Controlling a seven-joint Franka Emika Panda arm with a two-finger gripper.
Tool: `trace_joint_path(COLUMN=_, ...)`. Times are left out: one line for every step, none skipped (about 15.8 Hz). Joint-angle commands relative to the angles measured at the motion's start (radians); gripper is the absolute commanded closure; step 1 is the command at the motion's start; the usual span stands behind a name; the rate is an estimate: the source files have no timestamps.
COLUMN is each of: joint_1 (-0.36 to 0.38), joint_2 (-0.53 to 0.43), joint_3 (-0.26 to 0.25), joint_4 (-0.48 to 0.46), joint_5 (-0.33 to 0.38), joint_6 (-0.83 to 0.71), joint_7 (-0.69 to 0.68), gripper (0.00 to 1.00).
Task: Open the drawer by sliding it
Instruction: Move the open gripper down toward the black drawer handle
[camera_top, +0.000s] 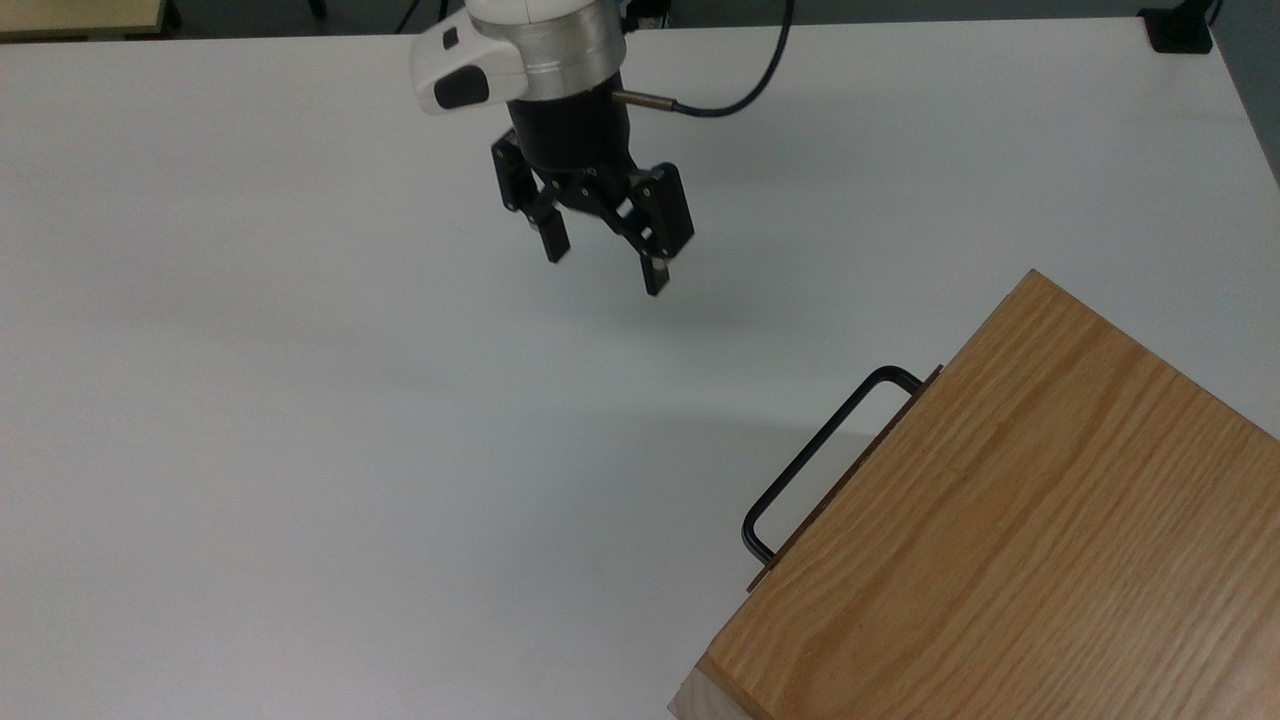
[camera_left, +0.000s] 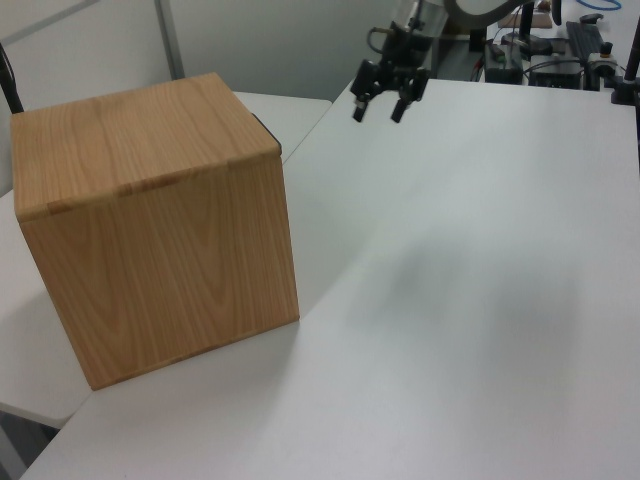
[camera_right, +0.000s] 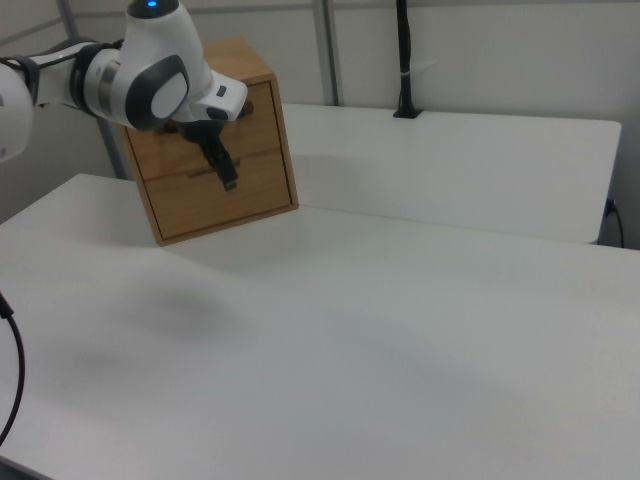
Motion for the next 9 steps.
trace_joint_path(joint_1=0.014, joint_2=0.039, joint_3=-0.007, joint_4=0.057, joint_5=0.144, joint_6=0.111, joint_7=0.06, gripper=0.0)
trace_joint_path(joint_1=0.022, joint_2=0.048, joint_3=-0.007, joint_4=0.063, joint_5=0.178, joint_6=0.141, joint_7=0.073, gripper=0.0)
trace_joint_path(joint_1=0.025, joint_2=0.059, joint_3=-0.007, joint_4=0.083, joint_5=0.204, joint_6=0.167, joint_7=0.089, gripper=0.0)
trace_joint_path(joint_1=0.028, joint_2=0.084, joint_3=-0.007, joint_4=0.111, joint_5=0.214, joint_6=0.189, joint_7=0.109, gripper=0.0)
trace_joint_path(joint_1=0.04, joint_2=0.107, joint_3=-0.006, joint_4=0.14, joint_5=0.215, joint_6=0.198, joint_7=0.13, gripper=0.0)
trace_joint_path(joint_1=0.045, joint_2=0.136, joint_3=-0.006, joint_4=0.171, joint_5=0.215, joint_6=0.211, joint_7=0.155, gripper=0.0)
trace_joint_path(joint_1=0.046, joint_2=0.165, joint_3=-0.006, joint_4=0.206, joint_5=0.215, joint_6=0.23, joint_7=0.173, gripper=0.0)
trace_joint_path(joint_1=0.049, joint_2=0.191, joint_3=-0.003, joint_4=0.237, joint_5=0.215, joint_6=0.246, joint_7=0.187, gripper=0.0)
trace_joint_path(joint_1=0.055, joint_2=0.211, joint_3=-0.001, joint_4=0.264, joint_5=0.215, joint_6=0.261, joint_7=0.198, gripper=0.0)
